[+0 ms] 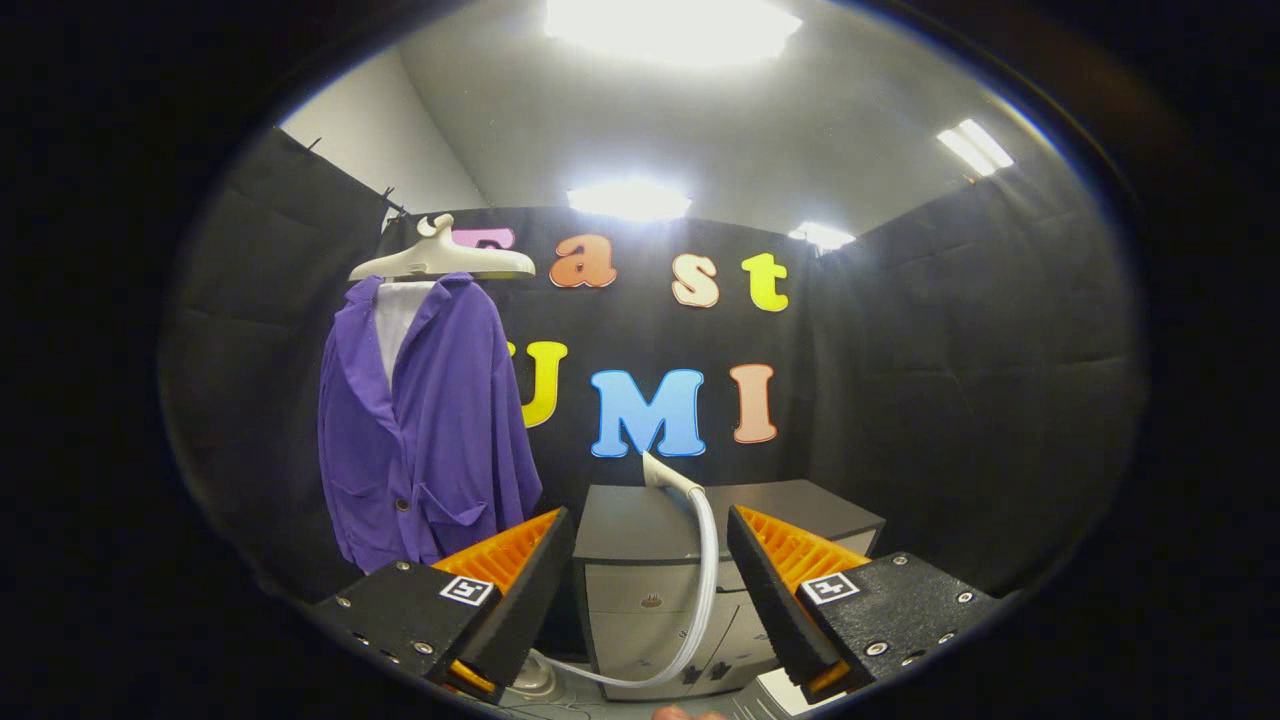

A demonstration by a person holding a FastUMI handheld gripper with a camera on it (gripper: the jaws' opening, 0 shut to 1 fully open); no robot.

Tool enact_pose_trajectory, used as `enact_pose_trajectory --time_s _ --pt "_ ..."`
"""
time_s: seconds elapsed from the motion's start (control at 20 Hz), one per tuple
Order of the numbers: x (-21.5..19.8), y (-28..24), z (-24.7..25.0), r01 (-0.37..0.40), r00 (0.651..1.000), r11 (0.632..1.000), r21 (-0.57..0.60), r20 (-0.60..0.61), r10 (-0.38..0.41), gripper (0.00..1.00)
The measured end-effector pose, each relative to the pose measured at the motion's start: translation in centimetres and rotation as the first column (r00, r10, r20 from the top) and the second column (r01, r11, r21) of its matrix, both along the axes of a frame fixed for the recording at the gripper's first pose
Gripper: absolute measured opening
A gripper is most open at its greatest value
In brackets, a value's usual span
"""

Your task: Iron the clothes twice with a garment steamer, once on the left side and once on the right side.

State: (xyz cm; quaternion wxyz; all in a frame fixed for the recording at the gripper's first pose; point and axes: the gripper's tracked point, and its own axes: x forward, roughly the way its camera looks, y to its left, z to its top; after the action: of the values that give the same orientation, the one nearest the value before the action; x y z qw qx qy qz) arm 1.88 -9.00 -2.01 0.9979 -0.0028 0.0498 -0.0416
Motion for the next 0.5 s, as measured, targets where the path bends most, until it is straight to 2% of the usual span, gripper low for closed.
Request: enact_pose_trajectory --time_s 0.35,0.5 --pt "10.9 -5.8 -0.7 -0.034 0.998 0.996 0.085 -0.042 0.038 0.95" --pt "16.2 -7.8 -1.7 -0.066 0.994 0.987 0.144 -0.077 0.077 0.95"
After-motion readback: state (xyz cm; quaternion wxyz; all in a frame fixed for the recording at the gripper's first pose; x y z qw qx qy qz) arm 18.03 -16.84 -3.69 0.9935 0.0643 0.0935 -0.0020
